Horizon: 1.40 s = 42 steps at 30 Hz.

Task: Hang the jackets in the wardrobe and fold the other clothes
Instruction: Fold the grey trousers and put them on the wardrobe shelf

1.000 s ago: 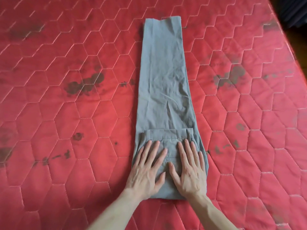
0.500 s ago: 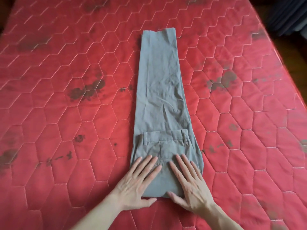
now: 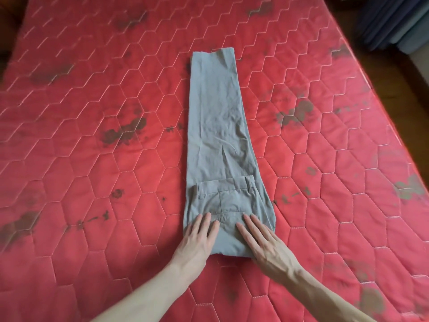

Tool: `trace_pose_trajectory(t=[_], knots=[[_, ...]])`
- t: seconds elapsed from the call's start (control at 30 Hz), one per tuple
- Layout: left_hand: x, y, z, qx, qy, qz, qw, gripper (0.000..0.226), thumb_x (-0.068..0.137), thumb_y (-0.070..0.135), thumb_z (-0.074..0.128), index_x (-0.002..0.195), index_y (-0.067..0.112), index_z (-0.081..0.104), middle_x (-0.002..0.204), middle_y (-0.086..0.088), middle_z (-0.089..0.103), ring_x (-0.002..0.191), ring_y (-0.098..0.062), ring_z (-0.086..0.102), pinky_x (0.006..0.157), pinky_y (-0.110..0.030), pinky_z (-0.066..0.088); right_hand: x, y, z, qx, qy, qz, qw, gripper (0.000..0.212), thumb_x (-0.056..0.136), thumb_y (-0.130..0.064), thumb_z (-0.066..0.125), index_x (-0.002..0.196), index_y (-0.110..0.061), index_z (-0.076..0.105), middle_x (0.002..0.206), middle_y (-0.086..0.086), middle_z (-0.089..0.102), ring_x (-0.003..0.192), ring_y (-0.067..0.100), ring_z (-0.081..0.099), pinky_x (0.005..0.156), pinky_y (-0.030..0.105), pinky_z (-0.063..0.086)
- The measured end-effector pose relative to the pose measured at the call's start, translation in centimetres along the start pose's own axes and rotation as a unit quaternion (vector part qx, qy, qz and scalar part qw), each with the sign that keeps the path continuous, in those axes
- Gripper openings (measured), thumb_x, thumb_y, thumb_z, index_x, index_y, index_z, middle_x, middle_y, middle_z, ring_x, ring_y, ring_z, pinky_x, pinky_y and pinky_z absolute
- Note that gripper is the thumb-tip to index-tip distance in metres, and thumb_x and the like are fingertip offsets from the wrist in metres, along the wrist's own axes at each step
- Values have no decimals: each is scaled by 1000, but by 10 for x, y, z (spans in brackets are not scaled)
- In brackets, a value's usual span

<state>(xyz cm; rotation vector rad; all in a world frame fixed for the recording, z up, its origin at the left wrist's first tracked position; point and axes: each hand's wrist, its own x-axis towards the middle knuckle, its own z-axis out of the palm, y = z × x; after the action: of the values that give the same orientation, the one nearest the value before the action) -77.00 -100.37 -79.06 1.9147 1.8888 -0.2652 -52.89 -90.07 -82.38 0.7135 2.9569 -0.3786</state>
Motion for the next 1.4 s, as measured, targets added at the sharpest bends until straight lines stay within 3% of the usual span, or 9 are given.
trace_pose_trajectory(t=[0.13,0.27,0.4,0.6,0.7,0.83,0.97,1.1,1.4], knots=[[-6,-4,-50,-96,-32,-1,995,79,80,-12,47,153,11,30,163,-12,35,151,-33,36,120,-39,35,-4,-2,-27,90,3,27,996,81,77,-14,68,154,-10,42,151,10,55,142,24,51,106,39,53],[-25,-20,-87,-181,-58,-20,981,48,87,19,57,133,30,52,121,-5,67,108,-25,65,88,-33,50,-19,-4,-75,156,37,43,986,64,79,-24,63,141,-19,52,126,-7,70,114,11,67,96,21,51],[-45,-44,-110,-316,-57,-34,946,19,78,25,64,97,29,66,70,8,62,57,-6,48,56,-23,39,-41,-13,-114,245,78,140,956,55,80,-31,76,131,-34,57,102,-20,74,78,7,70,71,19,53],[-49,-51,-120,-511,0,-74,856,17,98,21,70,81,25,70,74,24,67,70,5,60,69,-18,47,-23,-22,-151,437,175,298,831,27,74,-30,94,91,-36,74,68,-12,69,62,3,61,56,16,44],[-35,-50,-110,-577,68,-145,801,44,89,63,62,78,20,64,73,19,53,70,-1,50,66,-23,40,7,-13,-142,426,218,325,816,22,88,-30,83,76,-38,66,58,-11,51,57,3,45,52,15,34],[-9,-45,-91,-694,77,-213,684,47,89,70,61,113,31,74,115,16,75,114,-1,65,104,-36,47,55,7,-126,394,220,344,824,24,99,-33,69,78,-31,59,66,-4,58,63,12,52,61,26,41],[9,-47,-77,-663,104,-195,715,18,97,43,63,115,41,64,119,18,72,112,9,63,101,-25,47,101,41,-111,387,206,343,831,22,100,-41,65,92,-21,70,80,5,68,77,21,60,74,31,47],[37,-61,-59,-602,150,-205,757,33,104,19,56,134,33,51,129,14,63,121,-2,57,101,-22,40,138,73,-93,388,181,320,845,24,102,-45,60,97,-26,73,90,-8,73,87,11,66,79,29,50],[78,-69,-34,-544,170,-233,788,37,107,23,52,144,24,49,127,11,65,118,-5,59,104,-27,43,146,73,-59,454,135,412,779,34,109,-41,42,134,-27,60,122,-17,62,118,5,54,100,24,36]])
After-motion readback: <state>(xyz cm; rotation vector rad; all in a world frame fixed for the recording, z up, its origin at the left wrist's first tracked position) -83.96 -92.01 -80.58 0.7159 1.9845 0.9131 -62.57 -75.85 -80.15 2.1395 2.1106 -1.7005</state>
